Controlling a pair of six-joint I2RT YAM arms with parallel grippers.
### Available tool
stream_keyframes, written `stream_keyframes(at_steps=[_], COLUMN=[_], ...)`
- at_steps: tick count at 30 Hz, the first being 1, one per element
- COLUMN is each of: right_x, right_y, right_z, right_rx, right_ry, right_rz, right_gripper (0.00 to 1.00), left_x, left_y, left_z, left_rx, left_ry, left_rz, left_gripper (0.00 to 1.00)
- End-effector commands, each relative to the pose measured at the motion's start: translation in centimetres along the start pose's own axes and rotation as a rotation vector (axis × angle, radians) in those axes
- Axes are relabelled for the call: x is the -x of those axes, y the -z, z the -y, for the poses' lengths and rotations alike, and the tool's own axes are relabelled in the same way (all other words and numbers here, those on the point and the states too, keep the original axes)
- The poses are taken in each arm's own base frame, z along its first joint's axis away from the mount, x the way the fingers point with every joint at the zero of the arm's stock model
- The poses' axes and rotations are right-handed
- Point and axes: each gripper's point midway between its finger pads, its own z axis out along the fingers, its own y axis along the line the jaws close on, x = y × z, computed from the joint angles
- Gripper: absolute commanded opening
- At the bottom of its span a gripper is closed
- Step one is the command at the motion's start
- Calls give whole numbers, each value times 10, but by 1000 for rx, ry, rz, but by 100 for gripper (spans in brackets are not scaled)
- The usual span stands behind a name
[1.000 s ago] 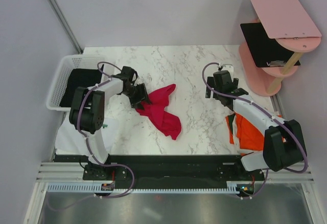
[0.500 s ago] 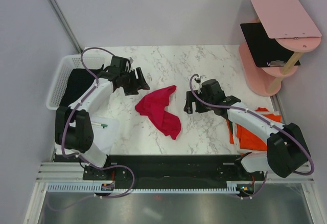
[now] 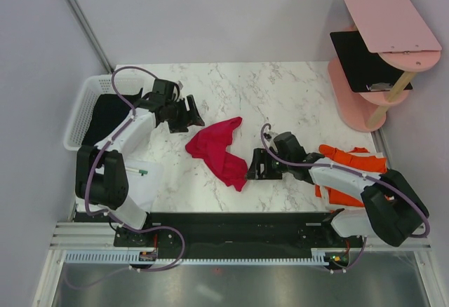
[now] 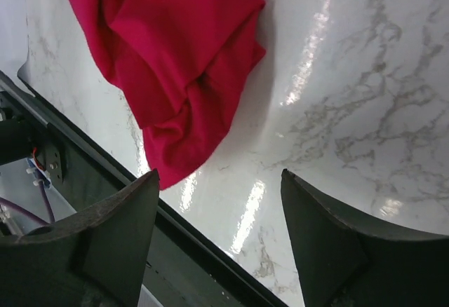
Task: Fold and stack the t-shirts
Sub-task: Flatten out the tshirt
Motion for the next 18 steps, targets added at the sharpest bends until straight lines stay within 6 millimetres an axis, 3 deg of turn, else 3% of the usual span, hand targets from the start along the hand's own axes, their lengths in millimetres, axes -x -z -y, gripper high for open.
stream_keyframes(at_steps=[1,6,8,9,10,11,14,15,16,18], right_x=[15,5,2,8,7,12,43,76,96,138], right_y=[-13,-36,-47,-50,-51,-50,-31,-5,7,45], right_z=[-32,-32,-30,-31,-29,-30,-35,-48,-44,-58], right_rx=[99,59,52,46,27,14,-59,-112,-189,-267], right_ry=[11,38,36,41,41,46,115,193,216,300], right_rz=[44,0,-21,-11,-17,-3,97,187,257,380], right_gripper=[76,67,50,35,0,0,0,0,0,0], left_x=[-4,-9,-10,-11,-11,-11,-10,-9,-7,-3], left_y=[-3,-8,-9,-9,-9,-9,-4,-1,1,6], left_z=[-8,-15,-17,-18,-19,-21,-26,-29,-32,-30], left_rx=[28,50,56,60,64,74,101,120,138,138], left_ry=[-43,-44,-46,-48,-52,-52,-66,-75,-77,-95], left_rz=[-12,-30,-32,-33,-33,-30,-14,-4,6,15], left_gripper=[77,77,77,77,78,77,77,77,78,78])
